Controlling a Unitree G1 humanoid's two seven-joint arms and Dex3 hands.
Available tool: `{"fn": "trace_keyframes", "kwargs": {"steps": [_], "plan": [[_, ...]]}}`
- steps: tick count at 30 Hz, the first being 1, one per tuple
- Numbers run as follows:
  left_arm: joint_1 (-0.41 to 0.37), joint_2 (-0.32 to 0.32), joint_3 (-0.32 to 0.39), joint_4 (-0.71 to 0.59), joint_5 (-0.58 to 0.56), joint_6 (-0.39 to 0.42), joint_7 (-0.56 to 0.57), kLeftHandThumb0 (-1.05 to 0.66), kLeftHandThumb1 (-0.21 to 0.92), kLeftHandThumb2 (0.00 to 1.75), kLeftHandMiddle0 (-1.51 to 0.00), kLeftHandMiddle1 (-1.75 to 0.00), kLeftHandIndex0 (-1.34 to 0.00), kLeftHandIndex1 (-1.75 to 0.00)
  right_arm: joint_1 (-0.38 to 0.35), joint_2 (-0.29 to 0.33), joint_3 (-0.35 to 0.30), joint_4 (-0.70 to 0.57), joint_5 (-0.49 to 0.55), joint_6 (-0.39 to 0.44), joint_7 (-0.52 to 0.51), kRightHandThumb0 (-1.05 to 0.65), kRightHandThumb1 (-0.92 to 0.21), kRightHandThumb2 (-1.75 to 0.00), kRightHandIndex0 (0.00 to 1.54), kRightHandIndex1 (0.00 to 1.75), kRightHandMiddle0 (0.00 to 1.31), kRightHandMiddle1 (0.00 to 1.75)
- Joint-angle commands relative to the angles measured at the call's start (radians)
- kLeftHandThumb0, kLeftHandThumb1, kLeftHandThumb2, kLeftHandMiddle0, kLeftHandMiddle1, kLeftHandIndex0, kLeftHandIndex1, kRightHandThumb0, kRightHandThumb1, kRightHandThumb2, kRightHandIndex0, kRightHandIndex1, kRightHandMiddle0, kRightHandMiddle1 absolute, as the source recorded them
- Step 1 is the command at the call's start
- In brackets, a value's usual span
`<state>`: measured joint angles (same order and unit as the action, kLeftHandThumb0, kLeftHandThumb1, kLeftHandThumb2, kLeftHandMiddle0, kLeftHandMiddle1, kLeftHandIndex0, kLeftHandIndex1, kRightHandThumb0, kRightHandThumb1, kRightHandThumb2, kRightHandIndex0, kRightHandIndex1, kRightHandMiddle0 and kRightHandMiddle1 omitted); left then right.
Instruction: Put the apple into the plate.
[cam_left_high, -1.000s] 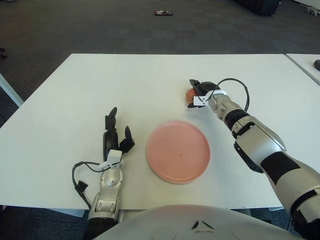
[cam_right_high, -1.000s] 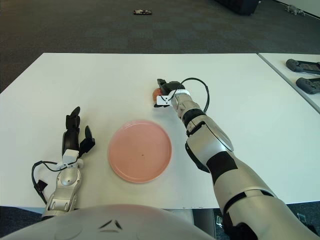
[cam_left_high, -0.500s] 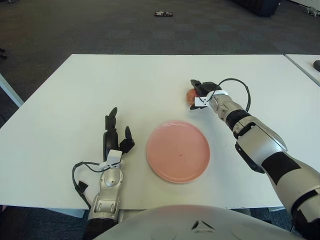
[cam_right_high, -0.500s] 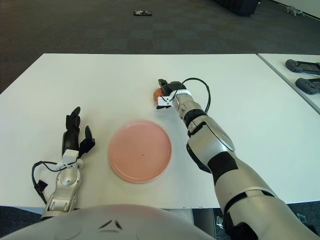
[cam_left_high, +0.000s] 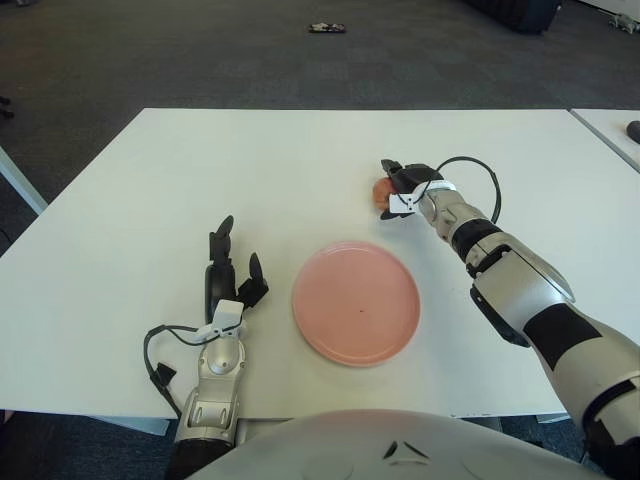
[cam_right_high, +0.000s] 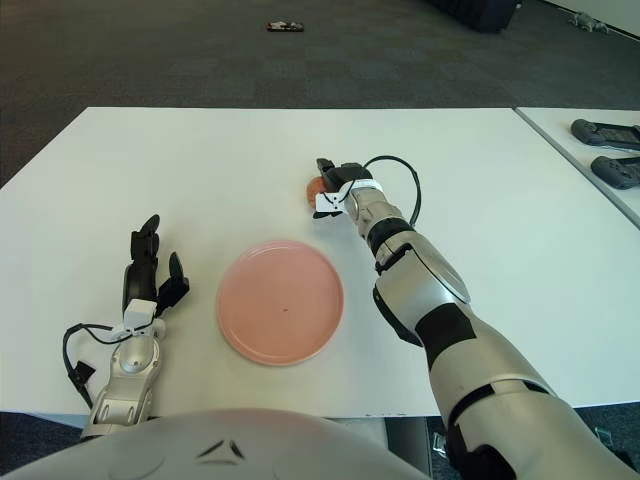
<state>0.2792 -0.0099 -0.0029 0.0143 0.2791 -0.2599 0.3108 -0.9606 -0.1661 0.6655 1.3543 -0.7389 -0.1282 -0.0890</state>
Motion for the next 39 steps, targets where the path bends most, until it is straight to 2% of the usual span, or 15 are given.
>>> {"fn": "trace_keyframes", "kwargs": {"steps": [1, 2, 3, 5, 7, 8, 12, 13, 15, 18, 28, 31, 39], "plan": [[-0.003, 0.0, -0.003, -0.006, 0.002, -0.002, -0.001, -0.84, 0.92, 0.93, -0.23, -0.1, 0.0, -0.62, 0.101, 0.007, 0.023, 0.037, -0.03, -0.009, 0.032, -1.0, -0.92, -0.12, 0.14, 0.12, 0.0, 0.45], [-0.003, -0.001, -0.003, -0.006, 0.003, -0.002, 0.0, -0.84, 0.92, 0.93, -0.23, -0.1, 0.0, -0.62, 0.101, 0.006, 0.023, 0.037, -0.03, -0.012, 0.029, -0.99, -0.92, -0.12, 0.13, 0.25, 0.0, 0.6], [-0.003, -0.001, -0.003, -0.006, 0.004, -0.002, 0.001, -0.84, 0.92, 0.93, -0.23, -0.1, 0.0, -0.62, 0.101, 0.005, 0.021, 0.037, -0.028, -0.016, 0.023, -0.99, -0.92, -0.12, 0.12, 0.31, 0.0, 0.65], [-0.002, -0.003, -0.003, -0.005, 0.007, -0.003, 0.005, -0.84, 0.92, 0.92, -0.23, -0.1, 0.0, -0.62, 0.102, 0.002, 0.017, 0.036, -0.025, -0.022, 0.011, -0.89, -0.89, -0.11, 0.19, 0.73, 0.0, 1.23], [-0.002, -0.005, -0.004, -0.004, 0.008, -0.005, 0.008, -0.84, 0.92, 0.92, -0.23, -0.1, 0.0, -0.62, 0.103, 0.001, 0.012, 0.036, -0.021, -0.024, 0.0, -0.82, -0.84, -0.16, 0.22, 0.94, 0.02, 1.47], [-0.002, -0.006, -0.004, -0.002, 0.008, -0.009, 0.009, -0.84, 0.92, 0.92, -0.24, -0.1, 0.0, -0.62, 0.104, 0.002, 0.006, 0.035, -0.016, -0.025, -0.012, -0.79, -0.77, -0.28, 0.24, 1.03, 0.03, 1.57], [0.0, -0.009, -0.005, -0.002, 0.007, -0.015, 0.011, -0.84, 0.92, 0.92, -0.23, -0.1, 0.0, -0.62, 0.117, 0.002, -0.02, 0.035, 0.0, -0.027, -0.063, -0.65, -0.55, -0.63, 0.33, 1.39, 0.24, 1.71], [0.0, -0.009, -0.005, -0.001, 0.006, -0.016, 0.01, -0.83, 0.92, 0.92, -0.23, -0.1, 0.0, -0.62, 0.121, 0.003, -0.026, 0.035, 0.004, -0.027, -0.076, -0.58, -0.49, -0.83, 0.41, 1.51, 0.36, 1.71], [0.001, -0.012, -0.006, -0.004, 0.006, -0.014, 0.01, -0.83, 0.92, 0.91, -0.23, -0.1, 0.0, -0.62, 0.132, 0.003, -0.04, 0.035, 0.013, -0.031, -0.101, -0.53, -0.43, -1.03, 0.51, 1.63, 0.46, 1.73], [0.002, -0.014, -0.006, -0.004, 0.007, -0.013, 0.01, -0.83, 0.92, 0.91, -0.23, -0.1, 0.0, -0.62, 0.143, 0.0, -0.052, 0.036, 0.017, -0.037, -0.128, -0.48, -0.39, -1.17, 0.64, 1.71, 0.53, 1.74], [-0.006, -0.015, -0.005, 0.015, 0.007, -0.034, 0.02, -0.84, 0.92, 0.89, -0.24, -0.11, 0.0, -0.62, 0.167, 0.002, -0.119, 0.035, 0.054, -0.062, -0.191, -0.47, -0.31, -1.32, 1.02, 1.75, 0.61, 1.75], [-0.008, -0.017, -0.006, 0.018, 0.008, -0.037, 0.022, -0.84, 0.92, 0.89, -0.24, -0.11, 0.0, -0.63, 0.171, 0.002, -0.136, 0.034, 0.066, -0.074, -0.191, -0.48, -0.29, -1.34, 1.1, 1.75, 0.63, 1.75], [-0.011, -0.02, -0.007, 0.015, 0.013, -0.024, 0.021, -0.84, 0.92, 0.9, -0.23, -0.1, 0.0, -0.62, 0.174, -0.001, -0.154, 0.033, 0.068, -0.097, -0.19, -0.49, -0.24, -1.4, 1.19, 1.75, 0.66, 1.75]]}}
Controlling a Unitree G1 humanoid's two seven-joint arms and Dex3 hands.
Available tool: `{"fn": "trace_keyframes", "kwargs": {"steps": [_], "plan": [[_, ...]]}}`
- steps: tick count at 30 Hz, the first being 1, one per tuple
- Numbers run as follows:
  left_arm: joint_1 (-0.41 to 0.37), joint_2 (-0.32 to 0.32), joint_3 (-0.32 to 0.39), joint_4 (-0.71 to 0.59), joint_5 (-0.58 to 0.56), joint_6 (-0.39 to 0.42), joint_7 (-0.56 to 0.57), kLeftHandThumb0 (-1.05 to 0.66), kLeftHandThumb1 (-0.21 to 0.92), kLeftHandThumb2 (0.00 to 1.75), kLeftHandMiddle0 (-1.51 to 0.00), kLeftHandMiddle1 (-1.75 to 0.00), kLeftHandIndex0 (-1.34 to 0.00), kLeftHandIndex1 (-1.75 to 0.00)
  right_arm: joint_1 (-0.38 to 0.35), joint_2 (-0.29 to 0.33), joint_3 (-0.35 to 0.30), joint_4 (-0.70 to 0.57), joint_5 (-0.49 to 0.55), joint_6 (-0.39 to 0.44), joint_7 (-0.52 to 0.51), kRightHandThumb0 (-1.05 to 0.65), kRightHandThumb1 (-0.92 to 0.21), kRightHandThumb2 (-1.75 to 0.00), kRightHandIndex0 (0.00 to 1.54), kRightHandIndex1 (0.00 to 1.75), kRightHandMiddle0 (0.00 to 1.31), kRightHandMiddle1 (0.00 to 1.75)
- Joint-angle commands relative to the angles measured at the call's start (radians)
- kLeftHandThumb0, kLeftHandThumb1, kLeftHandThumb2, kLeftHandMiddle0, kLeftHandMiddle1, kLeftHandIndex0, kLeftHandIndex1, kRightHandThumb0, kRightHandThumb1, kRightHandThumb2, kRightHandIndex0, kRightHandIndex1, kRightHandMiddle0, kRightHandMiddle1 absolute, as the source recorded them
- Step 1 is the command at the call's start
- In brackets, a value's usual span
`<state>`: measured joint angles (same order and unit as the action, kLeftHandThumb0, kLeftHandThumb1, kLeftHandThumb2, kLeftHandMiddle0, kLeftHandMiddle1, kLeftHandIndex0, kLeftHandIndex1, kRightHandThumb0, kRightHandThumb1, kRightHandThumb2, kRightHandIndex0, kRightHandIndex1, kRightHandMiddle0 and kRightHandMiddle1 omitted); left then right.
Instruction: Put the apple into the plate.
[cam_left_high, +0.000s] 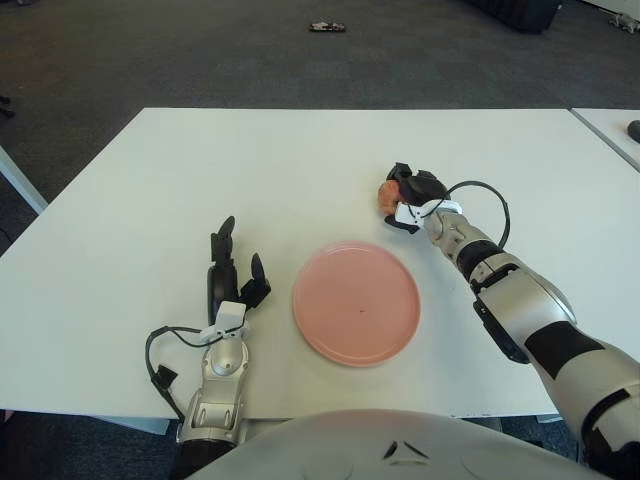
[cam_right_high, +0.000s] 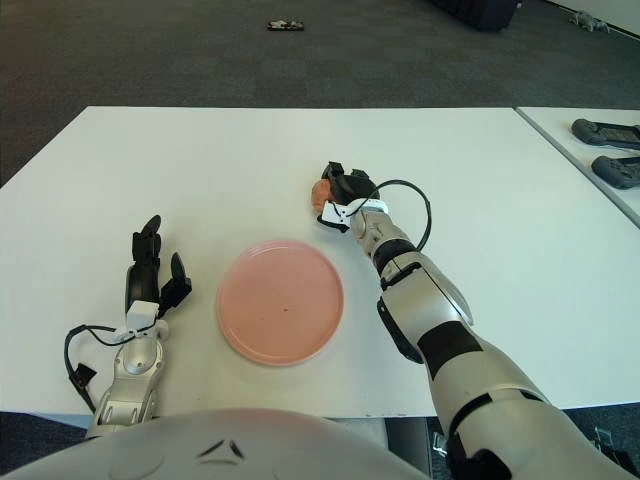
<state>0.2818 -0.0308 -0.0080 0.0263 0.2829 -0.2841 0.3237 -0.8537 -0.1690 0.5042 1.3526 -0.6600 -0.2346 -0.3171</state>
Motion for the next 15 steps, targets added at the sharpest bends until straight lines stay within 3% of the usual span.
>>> {"fn": "trace_keyframes", "kwargs": {"steps": [1, 15], "plan": [[-0.013, 0.001, -0.003, 0.003, 0.009, 0.001, 0.007, -0.84, 0.92, 0.9, -0.23, -0.1, 0.0, -0.61, 0.069, 0.002, 0.005, 0.034, -0.009, 0.006, 0.036, -0.5, -0.24, -1.41, 1.2, 1.75, 0.67, 1.75], [-0.025, 0.0, -0.006, 0.005, 0.013, 0.02, 0.005, -0.84, 0.92, 0.94, -0.23, -0.1, 0.0, -0.6, 0.088, 0.001, -0.044, 0.029, 0.015, -0.031, -0.009, -0.5, -0.23, -1.43, 1.25, 1.75, 0.68, 1.75]]}}
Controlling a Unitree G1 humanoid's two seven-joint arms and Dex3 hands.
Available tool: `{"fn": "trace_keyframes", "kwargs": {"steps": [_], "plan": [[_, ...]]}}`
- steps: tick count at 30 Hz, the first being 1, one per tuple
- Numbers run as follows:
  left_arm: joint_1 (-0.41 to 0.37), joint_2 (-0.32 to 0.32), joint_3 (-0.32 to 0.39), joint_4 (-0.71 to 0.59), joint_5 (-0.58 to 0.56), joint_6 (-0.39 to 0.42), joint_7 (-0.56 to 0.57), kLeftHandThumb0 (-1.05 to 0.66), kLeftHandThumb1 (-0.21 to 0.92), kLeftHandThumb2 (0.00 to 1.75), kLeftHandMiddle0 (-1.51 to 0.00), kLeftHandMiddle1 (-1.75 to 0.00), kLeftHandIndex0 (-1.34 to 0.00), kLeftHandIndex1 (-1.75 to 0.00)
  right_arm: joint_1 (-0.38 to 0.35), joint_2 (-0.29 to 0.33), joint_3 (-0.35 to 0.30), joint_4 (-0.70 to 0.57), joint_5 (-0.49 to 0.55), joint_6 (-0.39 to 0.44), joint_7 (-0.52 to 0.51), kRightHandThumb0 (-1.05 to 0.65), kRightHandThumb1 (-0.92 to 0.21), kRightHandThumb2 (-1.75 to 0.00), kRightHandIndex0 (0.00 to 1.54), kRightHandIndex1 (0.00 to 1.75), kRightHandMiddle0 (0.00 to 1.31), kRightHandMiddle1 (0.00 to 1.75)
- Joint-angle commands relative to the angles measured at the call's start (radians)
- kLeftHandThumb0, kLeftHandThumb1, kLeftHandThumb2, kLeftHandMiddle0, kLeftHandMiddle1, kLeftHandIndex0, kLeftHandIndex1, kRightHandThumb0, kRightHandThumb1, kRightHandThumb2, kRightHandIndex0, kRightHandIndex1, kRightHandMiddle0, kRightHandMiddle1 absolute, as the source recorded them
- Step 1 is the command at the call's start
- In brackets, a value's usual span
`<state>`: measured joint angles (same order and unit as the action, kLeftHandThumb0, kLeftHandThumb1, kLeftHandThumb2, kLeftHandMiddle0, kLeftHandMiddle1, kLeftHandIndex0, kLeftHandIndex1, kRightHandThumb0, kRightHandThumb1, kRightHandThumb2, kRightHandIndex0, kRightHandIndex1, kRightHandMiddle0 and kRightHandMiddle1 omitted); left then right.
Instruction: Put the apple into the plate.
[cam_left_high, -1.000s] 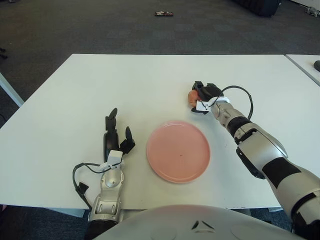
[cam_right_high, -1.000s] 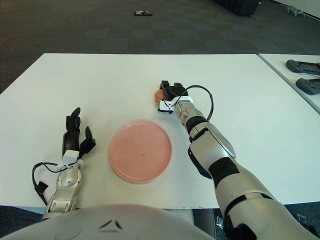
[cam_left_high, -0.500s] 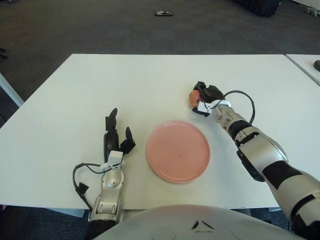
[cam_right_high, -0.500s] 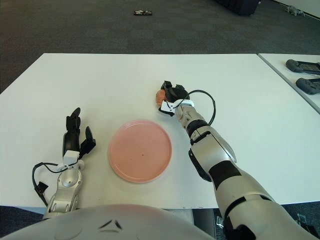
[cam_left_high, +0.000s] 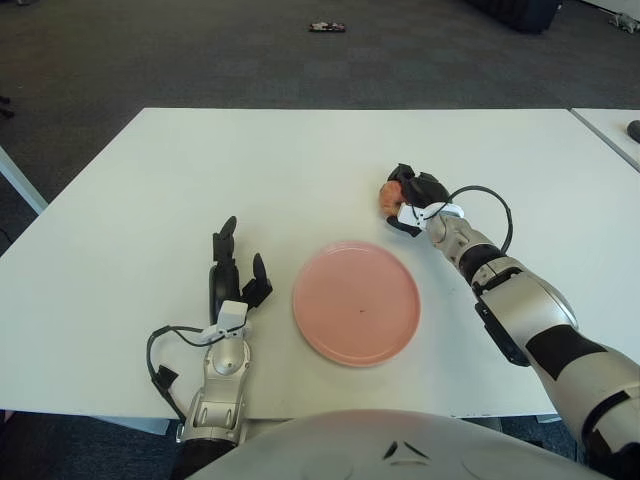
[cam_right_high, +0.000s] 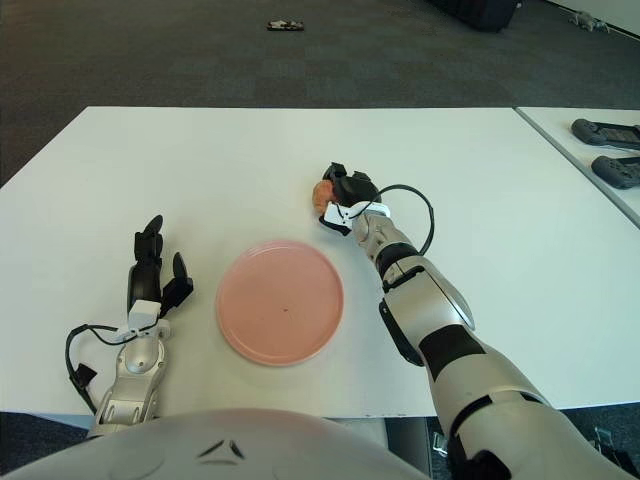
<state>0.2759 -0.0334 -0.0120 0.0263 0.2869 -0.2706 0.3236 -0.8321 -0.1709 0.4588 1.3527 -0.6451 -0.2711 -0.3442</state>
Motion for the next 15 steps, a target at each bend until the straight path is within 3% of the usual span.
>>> {"fn": "trace_keyframes", "kwargs": {"steps": [1, 6, 15], "plan": [[-0.02, 0.003, -0.001, 0.006, 0.008, 0.006, 0.004, -0.84, 0.92, 0.94, -0.23, -0.1, 0.0, -0.6, 0.067, 0.002, -0.002, 0.028, 0.002, -0.001, 0.012, -0.5, -0.23, -1.42, 1.25, 1.75, 0.67, 1.75], [-0.025, 0.006, 0.002, 0.015, -0.001, -0.003, 0.0, -0.84, 0.92, 0.93, -0.23, -0.1, 0.0, -0.61, 0.046, -0.013, -0.026, 0.02, 0.018, -0.043, -0.005, -0.49, -0.24, -1.41, 1.26, 1.75, 0.67, 1.75], [-0.039, 0.009, 0.007, 0.033, -0.018, -0.024, -0.005, -0.83, 0.92, 0.9, -0.23, -0.1, 0.0, -0.6, -0.063, -0.043, -0.097, -0.006, 0.075, -0.141, -0.011, -0.49, -0.25, -1.4, 1.27, 1.75, 0.66, 1.75]]}}
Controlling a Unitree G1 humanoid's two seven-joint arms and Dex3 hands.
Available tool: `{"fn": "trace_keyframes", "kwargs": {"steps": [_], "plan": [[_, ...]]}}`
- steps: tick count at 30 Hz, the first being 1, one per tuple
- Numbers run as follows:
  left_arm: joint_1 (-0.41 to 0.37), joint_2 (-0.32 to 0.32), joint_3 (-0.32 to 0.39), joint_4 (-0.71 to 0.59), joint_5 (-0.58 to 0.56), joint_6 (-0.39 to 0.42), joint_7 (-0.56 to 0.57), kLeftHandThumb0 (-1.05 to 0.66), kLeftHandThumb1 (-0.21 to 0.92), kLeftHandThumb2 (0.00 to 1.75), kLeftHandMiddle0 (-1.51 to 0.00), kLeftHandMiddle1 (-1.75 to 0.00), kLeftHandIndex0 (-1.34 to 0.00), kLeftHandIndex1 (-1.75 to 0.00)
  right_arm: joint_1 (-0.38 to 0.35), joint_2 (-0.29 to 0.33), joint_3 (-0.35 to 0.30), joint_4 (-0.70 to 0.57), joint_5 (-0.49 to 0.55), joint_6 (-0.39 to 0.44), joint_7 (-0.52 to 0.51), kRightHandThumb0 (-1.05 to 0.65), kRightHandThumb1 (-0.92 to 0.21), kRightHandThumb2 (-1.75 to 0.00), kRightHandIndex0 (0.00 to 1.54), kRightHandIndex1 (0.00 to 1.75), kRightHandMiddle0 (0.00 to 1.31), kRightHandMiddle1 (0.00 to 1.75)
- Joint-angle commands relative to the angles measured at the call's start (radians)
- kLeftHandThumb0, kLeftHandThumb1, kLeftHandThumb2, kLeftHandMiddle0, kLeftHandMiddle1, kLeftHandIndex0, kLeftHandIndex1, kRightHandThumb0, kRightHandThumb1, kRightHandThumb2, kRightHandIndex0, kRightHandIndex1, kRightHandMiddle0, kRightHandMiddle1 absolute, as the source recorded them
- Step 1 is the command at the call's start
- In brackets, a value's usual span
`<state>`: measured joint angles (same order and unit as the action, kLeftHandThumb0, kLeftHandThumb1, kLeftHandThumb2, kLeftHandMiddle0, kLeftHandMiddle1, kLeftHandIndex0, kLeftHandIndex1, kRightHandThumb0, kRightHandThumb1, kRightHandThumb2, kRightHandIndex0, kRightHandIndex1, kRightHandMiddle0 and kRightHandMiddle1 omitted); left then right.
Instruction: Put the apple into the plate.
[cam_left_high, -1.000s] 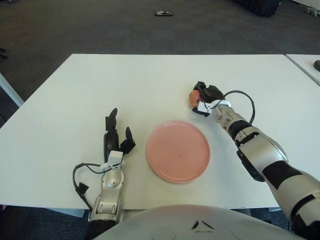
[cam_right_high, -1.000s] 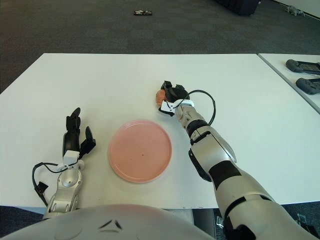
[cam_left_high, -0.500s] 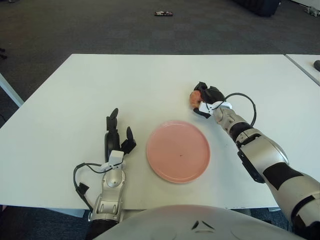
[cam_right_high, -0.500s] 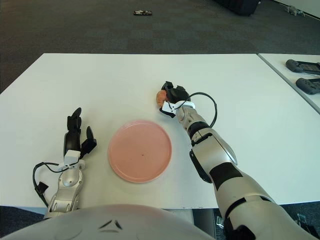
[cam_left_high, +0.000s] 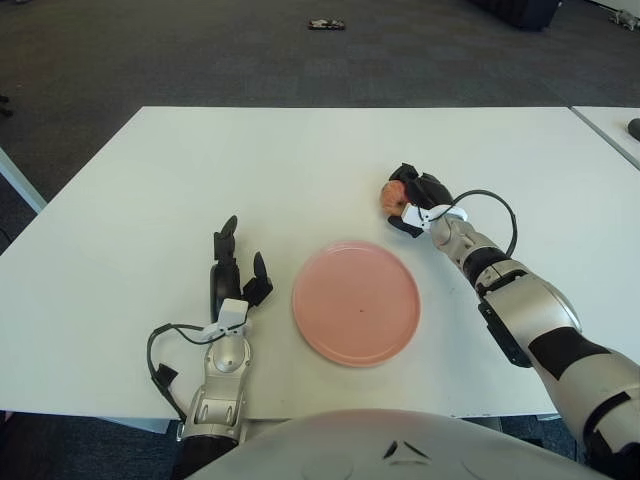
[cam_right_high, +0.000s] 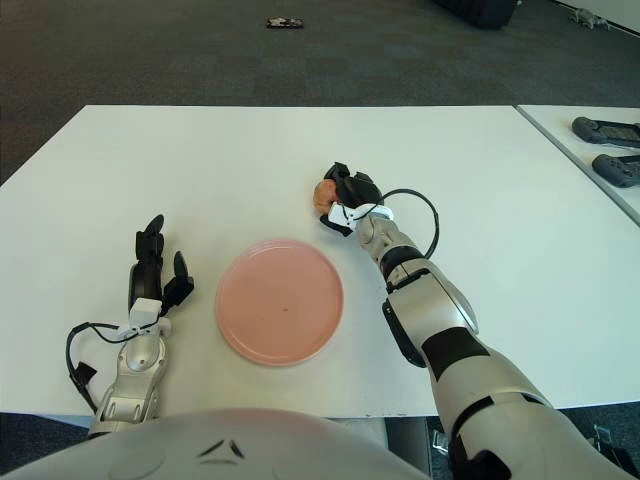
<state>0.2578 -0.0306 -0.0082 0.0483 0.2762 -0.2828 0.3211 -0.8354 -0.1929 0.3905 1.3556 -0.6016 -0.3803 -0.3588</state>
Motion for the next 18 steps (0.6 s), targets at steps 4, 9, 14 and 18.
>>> {"fn": "trace_keyframes", "kwargs": {"steps": [4, 9, 14, 18], "plan": [[-0.027, 0.006, 0.006, 0.019, -0.007, -0.016, 0.001, -0.83, 0.92, 0.9, -0.24, -0.1, 0.0, -0.6, -0.103, -0.032, -0.065, -0.036, 0.058, -0.08, 0.0, -0.49, -0.25, -1.4, 1.25, 1.75, 0.66, 1.75], [-0.034, 0.007, 0.009, 0.03, -0.005, -0.027, 0.002, -0.84, 0.92, 0.89, -0.24, -0.11, 0.0, -0.6, -0.131, -0.048, -0.104, -0.065, 0.094, -0.133, 0.008, -0.49, -0.24, -1.4, 1.22, 1.75, 0.66, 1.75], [-0.038, 0.01, 0.007, 0.03, 0.005, -0.026, 0.004, -0.85, 0.92, 0.9, -0.24, -0.11, 0.0, -0.6, -0.14, -0.064, -0.122, -0.103, 0.109, -0.17, 0.002, -0.49, -0.25, -1.4, 1.2, 1.75, 0.66, 1.75], [-0.04, 0.013, 0.006, 0.029, 0.011, -0.017, 0.001, -0.85, 0.92, 0.92, -0.23, -0.1, 0.0, -0.62, -0.145, -0.074, -0.131, -0.125, 0.116, -0.186, 0.0, -0.49, -0.25, -1.39, 1.19, 1.75, 0.65, 1.75]]}}
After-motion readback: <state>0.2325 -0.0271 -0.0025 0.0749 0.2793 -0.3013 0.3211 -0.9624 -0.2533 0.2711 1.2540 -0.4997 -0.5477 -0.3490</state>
